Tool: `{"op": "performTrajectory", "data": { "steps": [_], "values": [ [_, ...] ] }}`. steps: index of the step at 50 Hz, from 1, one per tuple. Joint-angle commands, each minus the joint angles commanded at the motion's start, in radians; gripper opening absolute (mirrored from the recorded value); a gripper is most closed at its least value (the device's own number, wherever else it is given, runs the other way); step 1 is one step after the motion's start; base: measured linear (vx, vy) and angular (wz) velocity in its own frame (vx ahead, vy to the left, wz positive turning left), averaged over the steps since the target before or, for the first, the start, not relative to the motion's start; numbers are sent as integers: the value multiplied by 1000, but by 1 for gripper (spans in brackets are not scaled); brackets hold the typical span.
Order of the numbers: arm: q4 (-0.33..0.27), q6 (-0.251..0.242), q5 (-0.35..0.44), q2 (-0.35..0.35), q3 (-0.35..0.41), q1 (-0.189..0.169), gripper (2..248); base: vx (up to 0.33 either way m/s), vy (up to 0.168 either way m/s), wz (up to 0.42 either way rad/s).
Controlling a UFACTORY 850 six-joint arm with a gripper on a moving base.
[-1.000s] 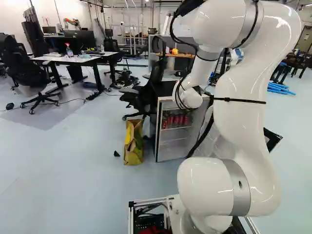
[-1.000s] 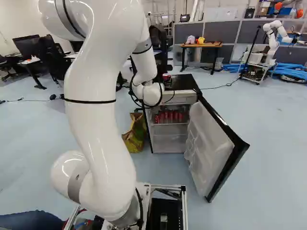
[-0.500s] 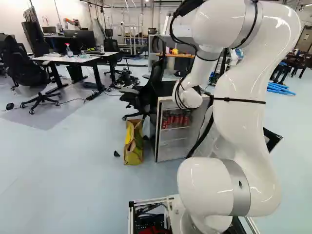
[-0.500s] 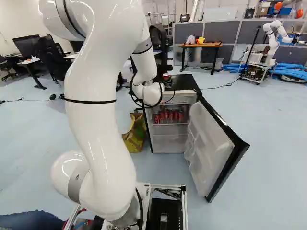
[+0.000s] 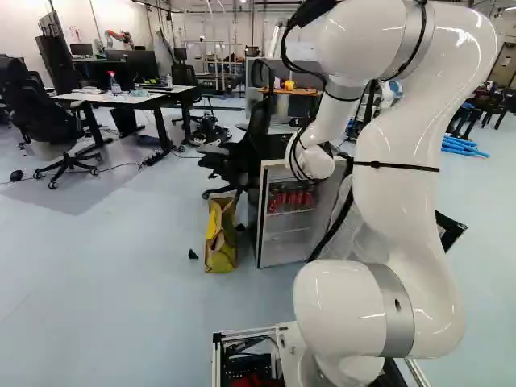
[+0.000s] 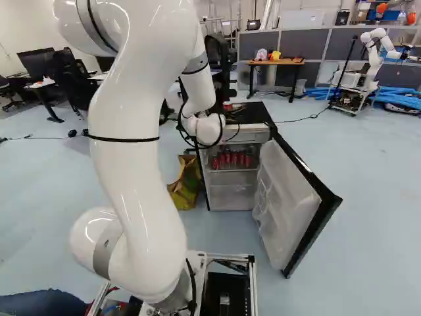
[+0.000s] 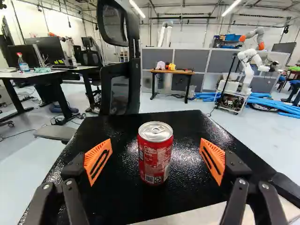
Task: Grab a drink from the fridge
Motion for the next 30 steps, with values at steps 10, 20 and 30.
{"op": "performTrajectory", "data": {
  "steps": [10,20,30],
  "values": [
    [0,0,0,9,11,0,247,0,0,0],
    [0,0,0,47,60,1,247,0,0,0],
    [0,0,0,93,119,4,247,0,0,0]
  ]
}}
